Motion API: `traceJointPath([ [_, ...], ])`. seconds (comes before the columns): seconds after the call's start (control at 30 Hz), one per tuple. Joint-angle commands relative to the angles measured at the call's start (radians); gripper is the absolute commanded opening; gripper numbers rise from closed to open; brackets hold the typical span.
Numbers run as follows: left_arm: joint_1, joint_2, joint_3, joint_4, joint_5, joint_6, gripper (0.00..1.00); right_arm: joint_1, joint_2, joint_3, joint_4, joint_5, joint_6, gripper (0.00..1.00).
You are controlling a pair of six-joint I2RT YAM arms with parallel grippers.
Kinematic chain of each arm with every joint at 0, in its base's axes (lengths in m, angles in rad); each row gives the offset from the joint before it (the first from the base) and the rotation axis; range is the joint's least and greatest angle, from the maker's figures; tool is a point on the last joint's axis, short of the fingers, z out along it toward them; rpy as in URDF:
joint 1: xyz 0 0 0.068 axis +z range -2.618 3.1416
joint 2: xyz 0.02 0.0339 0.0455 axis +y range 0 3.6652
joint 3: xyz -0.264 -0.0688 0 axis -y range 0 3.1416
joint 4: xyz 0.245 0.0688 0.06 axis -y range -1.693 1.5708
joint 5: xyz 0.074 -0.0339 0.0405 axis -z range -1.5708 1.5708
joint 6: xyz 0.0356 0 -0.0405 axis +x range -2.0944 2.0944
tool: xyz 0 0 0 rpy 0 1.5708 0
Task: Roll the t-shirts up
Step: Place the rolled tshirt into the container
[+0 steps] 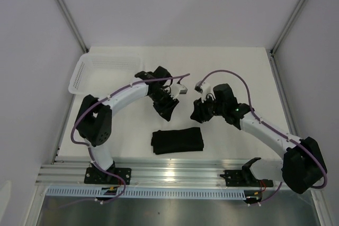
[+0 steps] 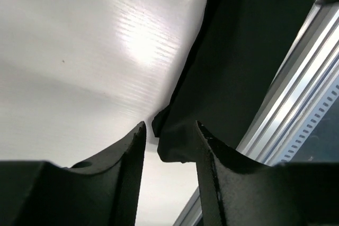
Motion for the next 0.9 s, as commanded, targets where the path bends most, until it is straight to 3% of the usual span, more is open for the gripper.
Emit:
traceJointPath([
  [0.0, -0.043, 0.023, 0.09, -0.024, 0.028, 0.062, 0.46, -0.033, -0.023, -0.005, 0.011, 0.016, 0.11, 0.45],
  [0.23, -0.153, 0.16, 0.147, -0.007, 0.095, 0.092, 0.55, -0.032, -0.129, -0.084, -0.02, 0.084, 0.149, 0.46],
  [0.3, -0.166, 0.183, 0.144, -0.003, 0.098, 0.094, 0.71, -0.032, -0.178, -0.104, -0.021, 0.091, 0.155, 0.47],
  [0.53, -0.181, 0.245, 0.142, -0.024, 0.071, 0.125, 0.74, -0.033, -0.269, -0.177, -0.024, 0.099, 0.186, 0.46],
  [0.87, -0.186, 0.342, 0.145, -0.069, 0.009, 0.026, 0.7, -0.032, -0.39, -0.151, -0.09, 0.173, 0.135, 0.46],
])
